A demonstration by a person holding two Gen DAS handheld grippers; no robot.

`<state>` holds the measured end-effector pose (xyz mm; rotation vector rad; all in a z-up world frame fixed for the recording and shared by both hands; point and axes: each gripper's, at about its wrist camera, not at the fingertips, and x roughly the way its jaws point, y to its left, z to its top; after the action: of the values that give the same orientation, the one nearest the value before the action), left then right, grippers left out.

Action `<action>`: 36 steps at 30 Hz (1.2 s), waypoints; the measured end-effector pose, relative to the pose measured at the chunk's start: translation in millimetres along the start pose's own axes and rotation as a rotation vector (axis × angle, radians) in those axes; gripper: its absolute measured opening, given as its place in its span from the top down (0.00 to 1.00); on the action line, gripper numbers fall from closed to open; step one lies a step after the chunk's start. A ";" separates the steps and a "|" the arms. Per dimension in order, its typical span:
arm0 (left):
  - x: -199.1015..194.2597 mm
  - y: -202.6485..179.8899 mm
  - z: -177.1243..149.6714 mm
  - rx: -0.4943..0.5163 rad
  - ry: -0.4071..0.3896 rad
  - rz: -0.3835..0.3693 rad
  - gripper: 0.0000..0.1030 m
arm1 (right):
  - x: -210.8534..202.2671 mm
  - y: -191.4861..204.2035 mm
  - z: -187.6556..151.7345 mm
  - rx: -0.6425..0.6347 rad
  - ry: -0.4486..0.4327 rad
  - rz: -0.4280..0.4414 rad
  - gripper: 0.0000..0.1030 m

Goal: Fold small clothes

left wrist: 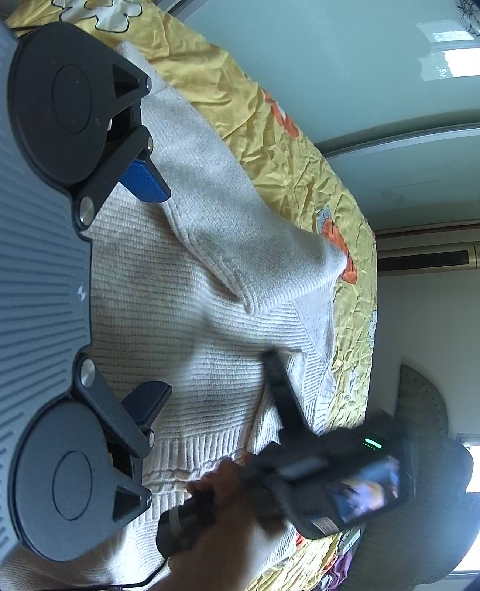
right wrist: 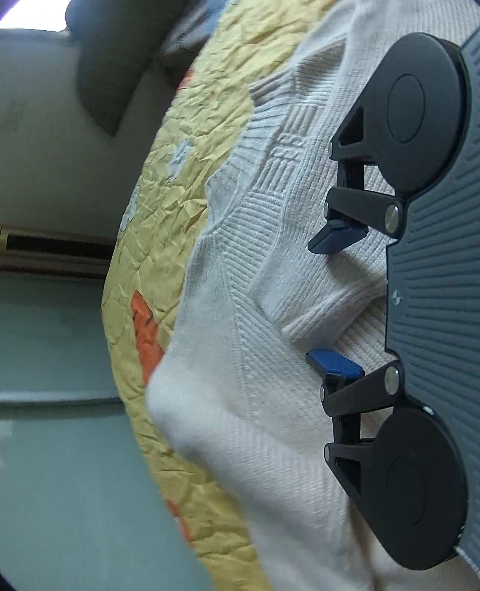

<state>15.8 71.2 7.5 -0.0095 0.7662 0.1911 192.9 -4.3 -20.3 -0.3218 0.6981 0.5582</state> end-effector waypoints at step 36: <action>-4.7 37.5 -0.3 -0.088 -0.006 0.045 0.00 | -32.5 -76.6 17.2 0.383 -0.119 0.090 0.55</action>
<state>5.7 107.2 12.8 -0.0756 0.7516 0.2672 225.9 -70.4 21.6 0.1000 0.6907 0.5117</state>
